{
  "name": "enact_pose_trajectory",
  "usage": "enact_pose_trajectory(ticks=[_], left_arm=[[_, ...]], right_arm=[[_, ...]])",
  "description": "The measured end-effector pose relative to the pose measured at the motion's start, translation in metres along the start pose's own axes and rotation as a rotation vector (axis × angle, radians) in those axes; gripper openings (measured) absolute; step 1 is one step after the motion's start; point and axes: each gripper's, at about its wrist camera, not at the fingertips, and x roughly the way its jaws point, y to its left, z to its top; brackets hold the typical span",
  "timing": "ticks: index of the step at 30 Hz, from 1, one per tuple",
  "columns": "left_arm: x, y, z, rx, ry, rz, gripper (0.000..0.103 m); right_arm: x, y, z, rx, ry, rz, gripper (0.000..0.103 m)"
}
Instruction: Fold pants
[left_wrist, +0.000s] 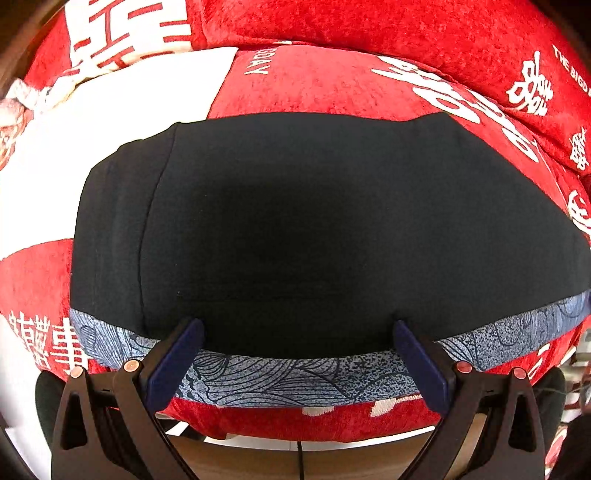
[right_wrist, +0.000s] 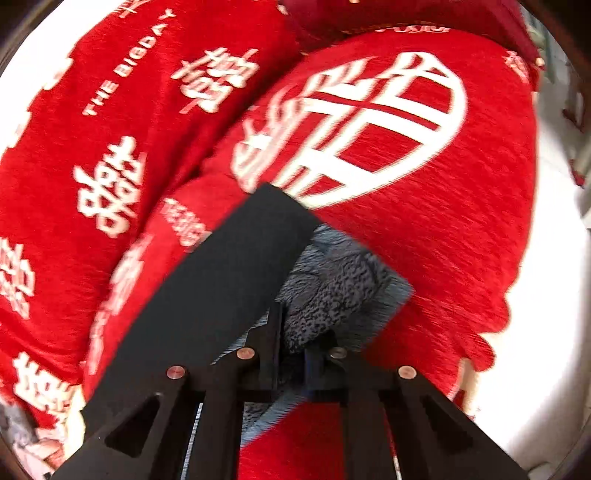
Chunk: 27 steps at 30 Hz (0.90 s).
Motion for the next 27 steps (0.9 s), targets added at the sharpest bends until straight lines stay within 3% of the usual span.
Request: enact_pose_trajectory(ticks=[1,3,4,6,8,11,13,15,17,19,21,23,25,27], left_arm=[[-0.002,0.001,0.0,0.004,0.0,0.004,0.103],[-0.008,0.0,0.0,0.015,-0.012,0.018,0.103],[-0.011,-0.001,0.0,0.022,-0.023,0.022,0.103],[-0.015,-0.005,0.001,0.037,-0.041,0.033,0.103],[-0.014,-0.014,0.004,0.04,-0.038,0.03,0.103],[-0.008,-0.041,0.011,0.068,-0.026,0.015,0.103],[-0.008,-0.07,0.015,0.137,-0.051,0.02,0.103],[-0.008,-0.095,0.019,0.2,-0.081,0.042,0.103],[0.002,-0.108,0.025,0.219,-0.063,0.061,0.103],[0.013,-0.105,0.029,0.201,-0.033,0.076,0.103],[0.011,-0.099,0.031,0.198,-0.054,0.075,0.103],[0.01,-0.09,0.032,0.185,-0.057,0.08,0.103],[0.01,-0.073,0.034,0.139,-0.056,0.065,0.103],[0.009,-0.059,0.037,0.102,-0.056,0.05,0.103]], right_arm=[[-0.001,-0.003,0.0,0.016,-0.006,-0.036,0.019],[-0.01,-0.014,0.0,0.084,-0.012,-0.143,0.05],[-0.019,-0.018,0.001,0.11,-0.029,-0.2,0.053],[-0.039,-0.013,0.0,0.095,-0.103,-0.218,0.055],[-0.056,0.016,-0.008,-0.022,-0.167,-0.199,0.062],[-0.053,0.095,-0.036,-0.348,-0.158,-0.137,0.078],[-0.041,0.158,-0.072,-0.602,-0.112,-0.079,0.079],[-0.026,0.202,-0.103,-0.773,-0.062,-0.042,0.079],[-0.009,0.229,-0.122,-0.855,-0.019,-0.001,0.079],[0.015,0.24,-0.124,-0.871,0.059,0.019,0.079],[0.036,0.234,-0.115,-0.847,0.119,-0.002,0.079],[0.043,0.213,-0.092,-0.789,0.111,0.009,0.08],[0.047,0.19,-0.064,-0.717,0.094,-0.045,0.082],[0.05,0.157,-0.033,-0.621,0.082,-0.095,0.093]])
